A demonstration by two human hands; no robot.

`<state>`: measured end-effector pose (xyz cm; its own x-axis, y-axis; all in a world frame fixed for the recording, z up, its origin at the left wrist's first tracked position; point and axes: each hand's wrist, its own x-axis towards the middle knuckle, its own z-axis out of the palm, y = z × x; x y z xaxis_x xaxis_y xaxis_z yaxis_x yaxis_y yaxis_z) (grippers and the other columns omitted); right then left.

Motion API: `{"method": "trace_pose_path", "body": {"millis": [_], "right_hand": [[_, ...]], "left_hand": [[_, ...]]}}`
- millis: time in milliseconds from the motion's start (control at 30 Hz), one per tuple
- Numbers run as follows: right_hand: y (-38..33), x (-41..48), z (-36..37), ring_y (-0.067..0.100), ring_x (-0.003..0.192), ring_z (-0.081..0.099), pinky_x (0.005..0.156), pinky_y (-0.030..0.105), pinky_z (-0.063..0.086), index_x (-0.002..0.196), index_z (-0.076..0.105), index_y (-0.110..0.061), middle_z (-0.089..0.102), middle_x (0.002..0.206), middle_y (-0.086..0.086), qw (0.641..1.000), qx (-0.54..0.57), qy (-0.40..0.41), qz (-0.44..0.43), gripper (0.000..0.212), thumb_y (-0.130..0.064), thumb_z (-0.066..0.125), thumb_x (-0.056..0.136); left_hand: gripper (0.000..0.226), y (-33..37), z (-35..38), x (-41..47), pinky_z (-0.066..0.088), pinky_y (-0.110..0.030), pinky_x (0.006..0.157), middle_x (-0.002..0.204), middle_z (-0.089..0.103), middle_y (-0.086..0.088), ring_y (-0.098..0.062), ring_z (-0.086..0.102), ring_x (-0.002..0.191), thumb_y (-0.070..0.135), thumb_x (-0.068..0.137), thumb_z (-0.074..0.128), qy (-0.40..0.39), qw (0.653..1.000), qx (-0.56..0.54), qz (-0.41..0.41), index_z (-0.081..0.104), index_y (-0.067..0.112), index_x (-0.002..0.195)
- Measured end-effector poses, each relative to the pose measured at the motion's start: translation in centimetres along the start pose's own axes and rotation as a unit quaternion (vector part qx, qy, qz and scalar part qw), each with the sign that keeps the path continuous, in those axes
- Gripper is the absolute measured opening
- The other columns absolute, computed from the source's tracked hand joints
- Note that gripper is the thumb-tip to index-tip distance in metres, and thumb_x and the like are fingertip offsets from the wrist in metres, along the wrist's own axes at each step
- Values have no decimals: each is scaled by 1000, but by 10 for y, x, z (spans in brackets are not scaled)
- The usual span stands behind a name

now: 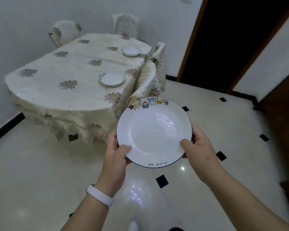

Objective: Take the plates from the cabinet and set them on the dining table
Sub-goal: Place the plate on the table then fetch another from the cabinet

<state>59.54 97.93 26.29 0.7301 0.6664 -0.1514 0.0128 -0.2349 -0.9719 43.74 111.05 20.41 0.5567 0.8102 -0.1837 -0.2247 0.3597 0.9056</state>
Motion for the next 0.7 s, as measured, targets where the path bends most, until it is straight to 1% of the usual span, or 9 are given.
{"method": "trace_pose_path", "body": {"millis": [67,133,167,267,300,433,500,600,700], "right_hand": [[3,10,-16,10,78,68,55,19,53,115,61,-34,71,95,-8,999,16,38,12,53,7,43,86],[9,23,-32,12,79,67,55,20,53,120,60,-31,70,99,-4,997,22,76,25,54,6,43,85],[12,29,-39,12,78,67,55,20,53,118,61,-32,70,97,-5,995,25,89,30,54,7,43,85],[21,52,-60,13,76,66,56,22,54,103,63,-41,71,90,-6,992,44,115,39,55,7,43,85],[24,61,-67,12,76,66,56,23,54,101,63,-42,70,89,-7,991,51,121,41,56,8,43,85],[37,108,-98,13,78,66,56,24,55,104,62,-39,71,95,-3,988,79,123,50,56,9,42,85],[41,137,-118,13,77,67,55,24,55,107,62,-36,71,94,-3,987,95,120,50,55,10,42,85],[43,183,-154,11,76,66,56,24,54,110,62,-36,70,88,-12,987,103,115,47,56,9,42,84],[44,221,-198,11,80,68,58,26,56,109,62,-39,71,90,-13,986,112,113,48,57,8,42,84]], "left_hand": [[55,-4,19,20,52,-27,56,108,69,3,-15,66,85,8,70,52,-34,999,9,-16,56,28,121],[56,-10,39,41,52,-30,58,108,69,2,-16,66,85,8,70,52,-64,997,21,-32,55,27,122],[56,-13,48,50,53,-31,60,108,69,2,-17,67,86,8,70,53,-75,996,25,-39,55,27,123],[56,-23,74,77,54,-32,60,109,69,2,-17,68,87,8,70,54,-90,994,38,-58,57,29,122],[56,-26,83,86,54,-33,61,109,69,2,-19,67,89,8,70,54,-92,993,45,-64,57,30,121],[54,-38,123,126,54,-35,62,107,69,3,-20,67,88,9,69,55,-92,990,72,-77,58,30,119],[54,-44,149,147,54,-35,62,109,68,0,-22,66,89,8,70,54,-90,990,76,-73,57,29,120],[54,-50,197,181,54,-33,60,108,68,-2,-21,66,85,7,69,53,-80,990,93,-67,58,29,118],[51,-56,251,212,55,-34,60,107,69,-3,-21,66,84,-4,80,50,-81,989,111,-60,57,28,119]]}}
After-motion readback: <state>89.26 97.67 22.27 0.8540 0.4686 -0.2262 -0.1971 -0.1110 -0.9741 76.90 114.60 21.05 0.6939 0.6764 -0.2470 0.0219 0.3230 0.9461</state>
